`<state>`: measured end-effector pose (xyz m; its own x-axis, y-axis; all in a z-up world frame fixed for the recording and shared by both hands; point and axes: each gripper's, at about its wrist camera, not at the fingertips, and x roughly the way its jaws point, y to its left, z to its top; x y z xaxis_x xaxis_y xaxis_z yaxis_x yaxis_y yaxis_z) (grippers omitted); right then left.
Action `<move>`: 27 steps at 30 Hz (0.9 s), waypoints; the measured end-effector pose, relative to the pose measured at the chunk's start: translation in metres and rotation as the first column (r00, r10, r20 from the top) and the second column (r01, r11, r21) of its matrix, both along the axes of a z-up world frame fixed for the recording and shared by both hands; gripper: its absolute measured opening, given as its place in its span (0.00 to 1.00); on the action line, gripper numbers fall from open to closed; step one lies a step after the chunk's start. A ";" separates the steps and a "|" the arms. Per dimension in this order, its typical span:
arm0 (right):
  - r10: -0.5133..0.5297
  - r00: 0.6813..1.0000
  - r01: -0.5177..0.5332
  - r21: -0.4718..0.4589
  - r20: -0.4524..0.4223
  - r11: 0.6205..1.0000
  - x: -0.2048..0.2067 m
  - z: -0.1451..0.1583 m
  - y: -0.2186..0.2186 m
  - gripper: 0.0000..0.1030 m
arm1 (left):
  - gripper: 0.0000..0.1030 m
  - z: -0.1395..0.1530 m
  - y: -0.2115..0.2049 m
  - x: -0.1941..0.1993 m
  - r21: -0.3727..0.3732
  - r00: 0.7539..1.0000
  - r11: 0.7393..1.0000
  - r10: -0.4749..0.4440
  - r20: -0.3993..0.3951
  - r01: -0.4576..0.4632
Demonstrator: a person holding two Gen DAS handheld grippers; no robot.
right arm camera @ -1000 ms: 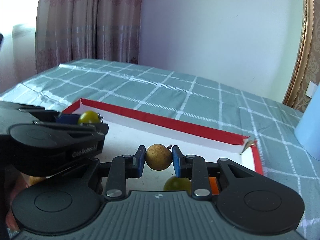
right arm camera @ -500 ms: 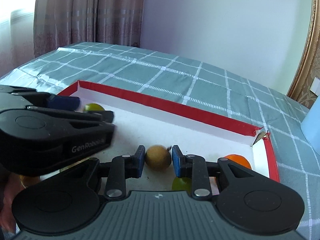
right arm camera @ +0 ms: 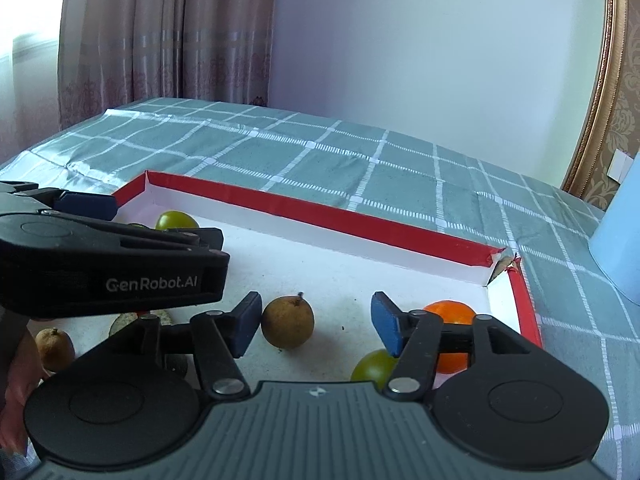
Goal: Organize fruits
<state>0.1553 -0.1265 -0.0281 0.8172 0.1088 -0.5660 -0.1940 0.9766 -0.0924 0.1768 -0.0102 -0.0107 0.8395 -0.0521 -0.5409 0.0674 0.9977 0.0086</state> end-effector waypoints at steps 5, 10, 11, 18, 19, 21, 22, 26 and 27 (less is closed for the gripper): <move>-0.020 0.999 0.018 0.058 0.039 0.998 -0.014 0.008 -0.011 0.67 | 0.92 0.003 0.006 -0.007 -0.026 1.000 1.000 -0.005 -0.001 0.005; -0.085 0.992 0.073 0.130 0.094 0.989 -0.039 0.019 -0.030 0.70 | 0.96 0.015 0.018 -0.034 -0.067 0.999 0.998 0.024 0.040 -0.021; -0.100 0.990 0.084 0.152 0.104 0.985 -0.045 0.022 -0.034 0.70 | 0.98 0.017 0.020 -0.041 -0.068 0.999 0.997 0.026 0.048 -0.023; -0.155 0.970 0.109 0.239 0.187 0.965 -0.100 0.030 -0.055 0.86 | 1.00 0.024 0.027 -0.094 -0.042 0.996 0.999 0.022 0.090 -0.018; -0.161 0.968 0.112 0.237 0.195 0.965 -0.108 0.027 -0.056 0.86 | 1.00 0.024 0.028 -0.100 -0.040 0.996 0.999 0.020 0.088 -0.017; -0.173 0.965 0.124 0.239 0.195 0.963 -0.119 0.020 -0.058 0.86 | 1.00 0.023 0.028 -0.111 -0.045 0.997 0.999 0.018 0.075 -0.014; -0.169 0.968 0.120 0.245 0.188 0.962 -0.123 0.017 -0.059 0.86 | 1.00 0.023 0.028 -0.117 -0.048 0.997 0.999 0.017 0.075 -0.013; -0.156 0.972 0.109 0.254 0.175 0.961 -0.136 0.011 -0.061 0.86 | 1.00 0.021 0.024 -0.135 -0.031 0.996 0.999 0.024 0.089 -0.022; -0.156 0.972 0.109 0.251 0.177 0.962 -0.136 0.010 -0.059 0.86 | 1.00 0.021 0.023 -0.137 -0.029 0.996 0.999 0.020 0.087 -0.017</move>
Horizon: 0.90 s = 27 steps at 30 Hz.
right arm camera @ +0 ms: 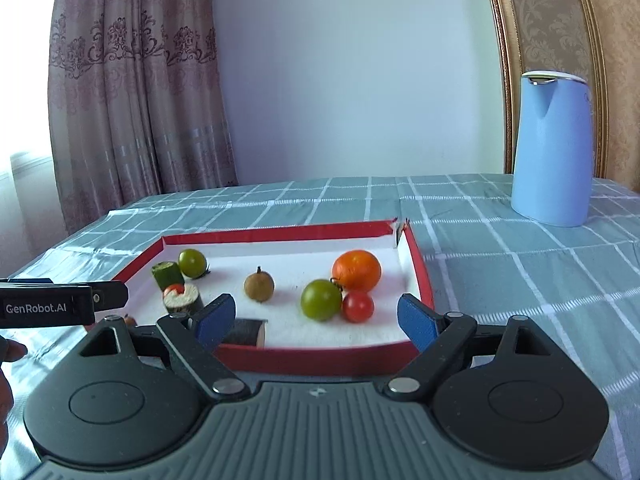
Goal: Organize fruits
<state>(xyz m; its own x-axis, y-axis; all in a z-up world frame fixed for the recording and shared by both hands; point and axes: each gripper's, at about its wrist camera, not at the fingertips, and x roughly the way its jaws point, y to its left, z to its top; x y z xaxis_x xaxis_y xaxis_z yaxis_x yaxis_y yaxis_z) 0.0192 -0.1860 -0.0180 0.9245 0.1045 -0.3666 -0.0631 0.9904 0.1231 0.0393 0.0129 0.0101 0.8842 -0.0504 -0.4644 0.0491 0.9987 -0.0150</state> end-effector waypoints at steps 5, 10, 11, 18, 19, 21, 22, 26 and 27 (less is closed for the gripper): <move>0.005 1.000 -0.006 -0.030 -0.012 1.000 -0.004 -0.006 0.004 0.86 | 1.00 0.001 -0.005 -0.010 0.004 1.000 1.000 -0.014 0.002 0.014; -0.014 1.000 0.014 -0.049 0.009 0.999 -0.009 -0.006 0.006 0.86 | 1.00 0.000 -0.010 -0.011 0.016 1.000 1.000 -0.020 0.006 0.019; -0.025 1.000 0.026 -0.053 0.017 0.998 -0.010 -0.006 0.007 0.86 | 1.00 -0.001 -0.010 -0.011 0.015 1.000 1.000 -0.021 0.005 0.021; -0.024 1.000 0.024 -0.049 0.002 0.999 -0.008 -0.007 0.006 0.86 | 1.00 -0.007 -0.013 -0.008 0.016 0.999 0.999 -0.033 -0.009 0.033; -0.021 1.000 0.021 -0.047 0.000 0.999 -0.007 -0.007 0.006 0.86 | 1.00 -0.008 -0.014 -0.008 0.021 0.999 0.999 -0.033 -0.009 0.033; -0.014 1.000 0.014 -0.047 -0.010 0.999 -0.006 -0.008 0.007 0.86 | 1.00 -0.009 -0.015 -0.008 0.030 0.999 0.999 -0.037 -0.011 0.038; -0.013 1.000 0.012 -0.047 -0.014 0.999 -0.006 -0.008 0.007 0.86 | 1.00 -0.009 -0.016 -0.009 0.030 0.999 0.999 -0.040 -0.011 0.040; -0.013 1.000 0.013 -0.045 -0.015 0.999 -0.006 -0.008 0.007 0.86 | 1.00 -0.008 -0.016 -0.011 0.025 0.999 0.999 -0.044 -0.006 0.044; -0.014 1.000 0.014 -0.046 -0.015 0.999 -0.006 -0.008 0.007 0.86 | 1.00 -0.007 -0.016 -0.012 0.026 0.999 0.999 -0.044 -0.005 0.044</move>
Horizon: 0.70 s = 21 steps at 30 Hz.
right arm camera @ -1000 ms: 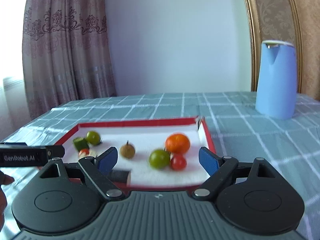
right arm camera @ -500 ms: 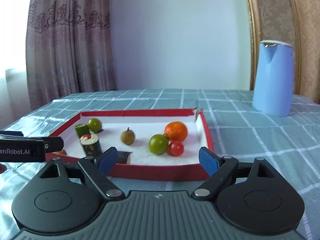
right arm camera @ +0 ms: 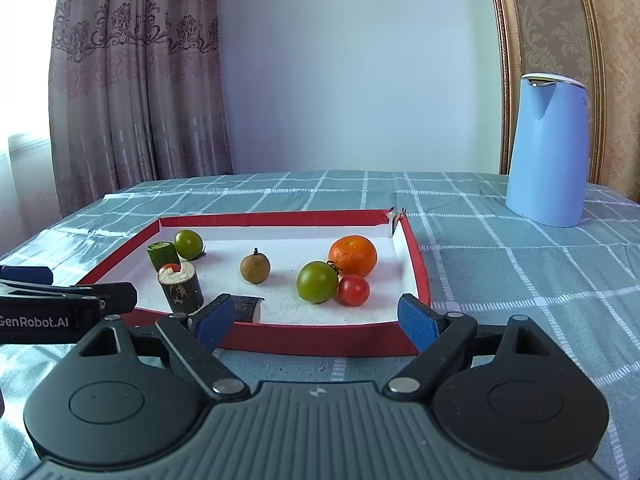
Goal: Organize fruits
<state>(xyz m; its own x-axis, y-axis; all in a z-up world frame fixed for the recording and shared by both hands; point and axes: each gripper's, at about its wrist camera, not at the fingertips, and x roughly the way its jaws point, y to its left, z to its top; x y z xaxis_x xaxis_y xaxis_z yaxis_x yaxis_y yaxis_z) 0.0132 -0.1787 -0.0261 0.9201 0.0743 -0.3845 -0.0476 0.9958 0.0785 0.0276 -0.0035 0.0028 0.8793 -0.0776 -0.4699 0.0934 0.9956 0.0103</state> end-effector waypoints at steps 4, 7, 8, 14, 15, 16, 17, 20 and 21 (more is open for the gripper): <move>-0.003 1.000 0.003 -0.002 0.009 1.000 0.000 0.001 0.000 0.86 | 1.00 0.001 -0.001 -0.003 0.016 1.000 1.000 0.006 0.014 -0.007; -0.003 1.000 0.003 -0.002 0.006 1.000 0.000 0.000 0.001 0.86 | 1.00 0.002 -0.001 -0.004 0.012 1.000 1.000 0.001 0.013 -0.001; -0.002 1.000 0.002 -0.001 0.003 1.000 0.000 0.000 0.000 0.86 | 1.00 0.002 0.000 -0.004 0.009 1.000 1.000 0.002 0.013 -0.002; -0.001 1.000 0.001 0.000 0.001 1.000 0.000 0.000 0.000 0.86 | 1.00 0.002 0.002 -0.007 -0.017 0.999 0.999 -0.034 0.001 0.034; 0.000 1.000 0.000 0.001 0.001 1.000 0.000 0.000 0.000 0.86 | 1.00 0.002 0.002 -0.008 -0.021 0.999 0.999 -0.035 0.008 0.035; 0.000 1.000 0.000 0.000 0.001 1.000 0.000 0.000 0.000 0.86 | 1.00 0.002 0.002 -0.010 -0.020 0.999 0.999 -0.036 0.017 0.037; 0.001 1.000 -0.001 -0.001 -0.001 1.000 0.000 0.000 0.001 0.86 | 1.00 0.003 0.002 -0.011 -0.017 0.999 0.999 -0.038 0.025 0.038; -0.003 1.000 0.003 -0.003 0.002 1.000 0.000 0.000 0.001 0.86 | 1.00 0.003 0.002 -0.012 -0.018 0.999 0.999 -0.038 0.030 0.039; -0.002 1.000 0.002 -0.003 0.002 1.000 0.000 0.000 0.001 0.86 | 1.00 0.003 0.003 -0.012 -0.019 0.999 0.999 -0.037 0.031 0.038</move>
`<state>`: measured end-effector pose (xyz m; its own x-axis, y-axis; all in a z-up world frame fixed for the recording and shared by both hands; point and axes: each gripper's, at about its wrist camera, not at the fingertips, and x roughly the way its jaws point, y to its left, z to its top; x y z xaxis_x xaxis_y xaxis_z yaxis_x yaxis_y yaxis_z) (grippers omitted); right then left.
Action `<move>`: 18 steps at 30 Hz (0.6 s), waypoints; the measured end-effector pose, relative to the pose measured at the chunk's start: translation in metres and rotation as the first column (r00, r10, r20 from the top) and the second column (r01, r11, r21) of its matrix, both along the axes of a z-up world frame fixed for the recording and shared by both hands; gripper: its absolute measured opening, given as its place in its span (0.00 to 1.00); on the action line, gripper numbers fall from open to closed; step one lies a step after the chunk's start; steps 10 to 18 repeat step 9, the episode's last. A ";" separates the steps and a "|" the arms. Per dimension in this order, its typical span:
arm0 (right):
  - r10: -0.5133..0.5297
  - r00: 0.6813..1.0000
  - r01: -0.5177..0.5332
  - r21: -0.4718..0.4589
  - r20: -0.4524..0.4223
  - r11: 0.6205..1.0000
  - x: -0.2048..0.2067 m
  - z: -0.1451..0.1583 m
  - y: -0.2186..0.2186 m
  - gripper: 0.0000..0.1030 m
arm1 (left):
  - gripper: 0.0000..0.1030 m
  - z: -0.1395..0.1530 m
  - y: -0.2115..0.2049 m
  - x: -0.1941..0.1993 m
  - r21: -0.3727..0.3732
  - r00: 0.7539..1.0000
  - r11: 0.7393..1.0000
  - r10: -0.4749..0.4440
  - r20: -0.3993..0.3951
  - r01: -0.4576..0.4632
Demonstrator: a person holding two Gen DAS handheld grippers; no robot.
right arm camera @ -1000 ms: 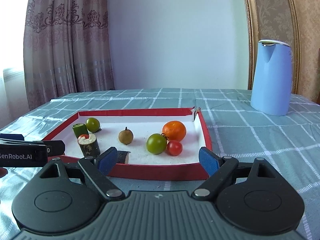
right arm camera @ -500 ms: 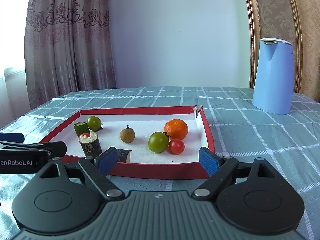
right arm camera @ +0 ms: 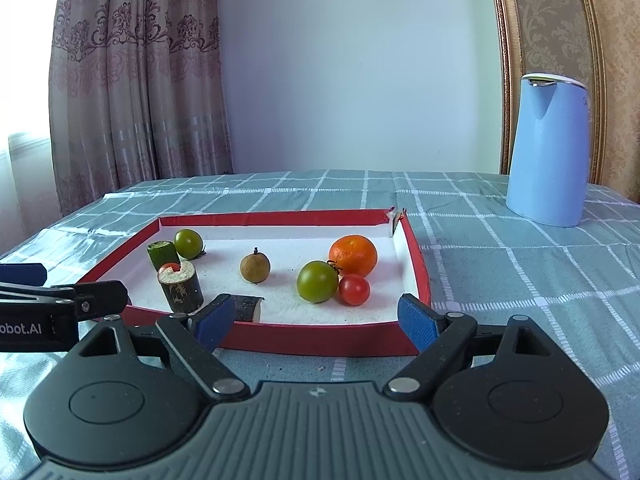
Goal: Organize fruits
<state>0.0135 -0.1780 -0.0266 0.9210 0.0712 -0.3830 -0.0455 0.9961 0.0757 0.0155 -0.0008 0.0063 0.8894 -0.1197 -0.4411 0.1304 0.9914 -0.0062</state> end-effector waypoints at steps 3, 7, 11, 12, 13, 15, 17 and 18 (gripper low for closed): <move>0.003 1.000 -0.003 0.002 0.000 1.000 0.000 0.000 0.000 0.86 | 1.00 0.000 0.000 -0.002 0.011 1.000 1.000 0.006 0.008 -0.006; 0.002 1.000 -0.002 0.002 0.002 1.000 0.000 0.000 0.000 0.86 | 1.00 -0.001 -0.004 -0.006 0.054 0.999 0.998 0.021 0.037 -0.023; 0.005 1.000 -0.005 0.004 -0.001 1.000 0.000 0.000 0.000 0.86 | 1.00 -0.003 -0.005 -0.008 0.065 0.999 0.998 0.017 0.042 -0.019; 0.005 1.000 -0.005 0.004 -0.001 1.000 0.000 0.000 0.000 0.86 | 1.00 -0.003 -0.005 -0.008 0.065 0.999 0.998 0.017 0.042 -0.019; 0.005 1.000 -0.005 0.004 -0.001 1.000 0.000 0.000 0.000 0.86 | 1.00 -0.003 -0.005 -0.008 0.065 0.999 0.998 0.017 0.042 -0.019; 0.005 1.000 -0.005 0.004 -0.001 1.000 0.000 0.000 0.000 0.86 | 1.00 -0.003 -0.005 -0.008 0.065 0.999 0.998 0.017 0.042 -0.019; 0.005 1.000 -0.005 0.004 -0.001 1.000 0.000 0.000 0.000 0.86 | 1.00 -0.003 -0.005 -0.008 0.065 0.999 0.998 0.017 0.042 -0.019; 0.005 1.000 -0.005 0.004 -0.001 1.000 0.000 0.000 0.000 0.86 | 1.00 -0.003 -0.005 -0.008 0.065 0.999 0.998 0.017 0.042 -0.019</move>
